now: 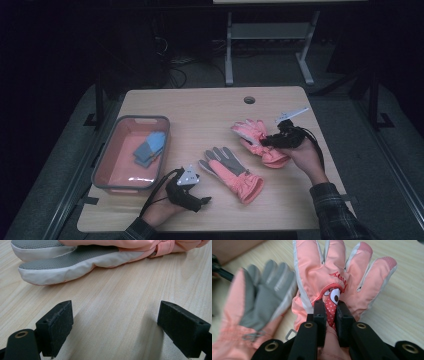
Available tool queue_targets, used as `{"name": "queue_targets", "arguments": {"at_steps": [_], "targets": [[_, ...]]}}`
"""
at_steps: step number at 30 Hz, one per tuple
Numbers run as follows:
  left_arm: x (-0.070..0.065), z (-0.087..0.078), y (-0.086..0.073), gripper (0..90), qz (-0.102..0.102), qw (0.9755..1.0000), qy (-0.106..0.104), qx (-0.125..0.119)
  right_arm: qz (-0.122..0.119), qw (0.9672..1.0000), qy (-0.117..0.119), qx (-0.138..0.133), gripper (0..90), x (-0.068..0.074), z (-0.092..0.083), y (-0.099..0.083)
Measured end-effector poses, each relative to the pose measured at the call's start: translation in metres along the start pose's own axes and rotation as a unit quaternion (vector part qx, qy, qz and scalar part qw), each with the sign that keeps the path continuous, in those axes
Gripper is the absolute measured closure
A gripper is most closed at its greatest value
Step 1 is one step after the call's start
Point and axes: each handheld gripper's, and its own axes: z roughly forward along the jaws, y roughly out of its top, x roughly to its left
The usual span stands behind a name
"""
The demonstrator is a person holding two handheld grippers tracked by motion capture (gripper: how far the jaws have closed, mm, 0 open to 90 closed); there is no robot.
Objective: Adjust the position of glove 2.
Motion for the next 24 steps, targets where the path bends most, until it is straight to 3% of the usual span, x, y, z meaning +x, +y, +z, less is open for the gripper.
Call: {"name": "queue_targets", "arguments": {"at_steps": [9, 24], "targets": [[0.0, 0.0, 0.0, 12.5, 0.001, 1.0, 0.0, 0.001, -0.003, 0.9993, 0.031, -0.022, 80.6, 0.024, -0.014, 0.012], [0.001, 0.0, 0.0, 12.5, 0.002, 1.0, 0.001, 0.003, -0.027, 0.9974, 0.065, -0.017, 80.5, 0.087, -0.005, 0.024]]}}
